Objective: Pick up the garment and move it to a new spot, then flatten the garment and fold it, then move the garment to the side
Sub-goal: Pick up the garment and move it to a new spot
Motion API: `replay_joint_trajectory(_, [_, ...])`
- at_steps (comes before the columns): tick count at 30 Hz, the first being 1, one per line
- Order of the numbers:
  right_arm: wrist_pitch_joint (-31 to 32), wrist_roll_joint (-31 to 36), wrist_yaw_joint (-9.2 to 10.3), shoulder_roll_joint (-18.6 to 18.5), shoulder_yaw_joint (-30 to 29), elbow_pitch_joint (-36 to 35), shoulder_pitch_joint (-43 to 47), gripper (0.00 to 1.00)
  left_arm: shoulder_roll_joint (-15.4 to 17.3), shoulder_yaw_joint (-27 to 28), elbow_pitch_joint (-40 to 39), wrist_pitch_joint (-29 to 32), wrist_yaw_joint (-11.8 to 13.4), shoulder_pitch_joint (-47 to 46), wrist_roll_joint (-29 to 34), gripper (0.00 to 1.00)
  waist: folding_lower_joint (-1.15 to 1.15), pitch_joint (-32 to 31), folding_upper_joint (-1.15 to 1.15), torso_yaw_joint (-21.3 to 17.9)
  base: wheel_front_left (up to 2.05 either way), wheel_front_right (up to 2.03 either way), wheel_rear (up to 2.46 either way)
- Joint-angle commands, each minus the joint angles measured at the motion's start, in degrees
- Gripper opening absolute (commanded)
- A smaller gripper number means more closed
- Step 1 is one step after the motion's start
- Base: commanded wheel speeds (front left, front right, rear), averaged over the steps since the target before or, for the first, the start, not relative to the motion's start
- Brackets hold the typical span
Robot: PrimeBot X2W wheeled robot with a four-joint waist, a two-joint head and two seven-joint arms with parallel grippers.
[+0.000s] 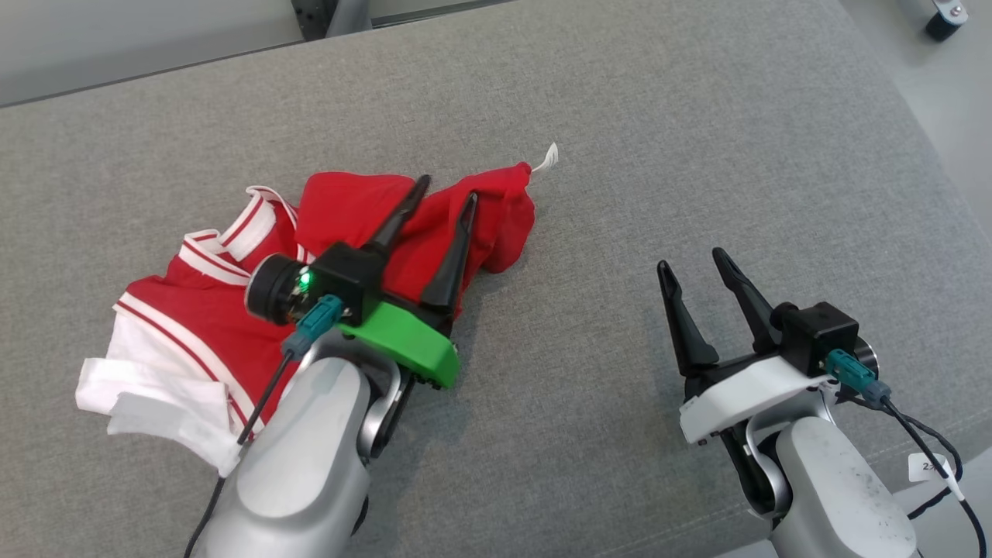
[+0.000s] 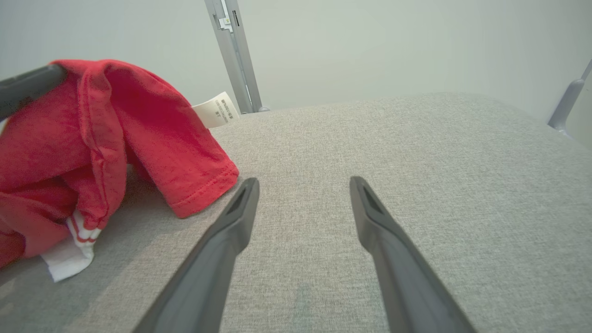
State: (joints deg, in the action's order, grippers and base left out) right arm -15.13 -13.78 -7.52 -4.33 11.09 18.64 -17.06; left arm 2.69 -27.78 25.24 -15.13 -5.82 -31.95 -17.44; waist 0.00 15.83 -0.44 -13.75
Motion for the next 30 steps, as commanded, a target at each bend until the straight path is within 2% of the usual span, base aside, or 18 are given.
replay_joint_trajectory(1, [-0.04, -0.18, 0.06, -0.33, -0.09, 0.15, 0.69, 1.00, 0.35, 1.85, 0.12, -0.03, 1.03, 2.08, 0.91, 1.00, 0.00, -2.09, 0.44, 1.53, 0.00, 0.00, 0.00])
replay_joint_trajectory(6, [-0.04, -0.14, 0.06, -1.03, -0.65, -0.13, 2.47, 1.00, 0.84, 9.02, -1.38, -0.04, 2.95, 8.15, 3.15, 1.00, 0.00, -5.85, 0.44, 4.65, 0.00, 0.00, 0.00])
replay_joint_trajectory(10, [-0.04, 0.09, 0.06, -1.08, -1.28, -0.41, 4.29, 1.00, 1.67, 15.68, -3.74, -0.03, 3.36, 14.41, 4.28, 1.00, 0.00, -8.94, 0.44, 7.35, 0.00, 0.00, 0.00])
replay_joint_trajectory(17, [-0.04, 0.23, 0.06, -0.77, -1.45, -0.20, 6.35, 1.00, 2.08, 23.13, -6.59, -0.04, 3.80, 23.44, 7.41, 1.00, 0.00, -11.68, 0.44, 10.14, 0.00, 0.00, 0.00])
replay_joint_trajectory(23, [-0.04, -0.09, 0.06, -0.53, -1.69, 0.37, 7.70, 1.00, 0.74, 26.67, -9.25, -0.03, 3.87, 29.68, 8.77, 1.00, 0.00, -11.77, 0.44, 11.87, 0.00, 0.00, 0.00])
replay_joint_trajectory(30, [-0.03, 0.14, 0.06, -0.83, -1.60, 0.30, 6.14, 1.00, 0.28, 26.38, -9.59, -0.04, 3.30, 28.94, 9.49, 1.00, 0.00, -9.60, 0.44, 13.14, 0.00, 0.00, 0.00])
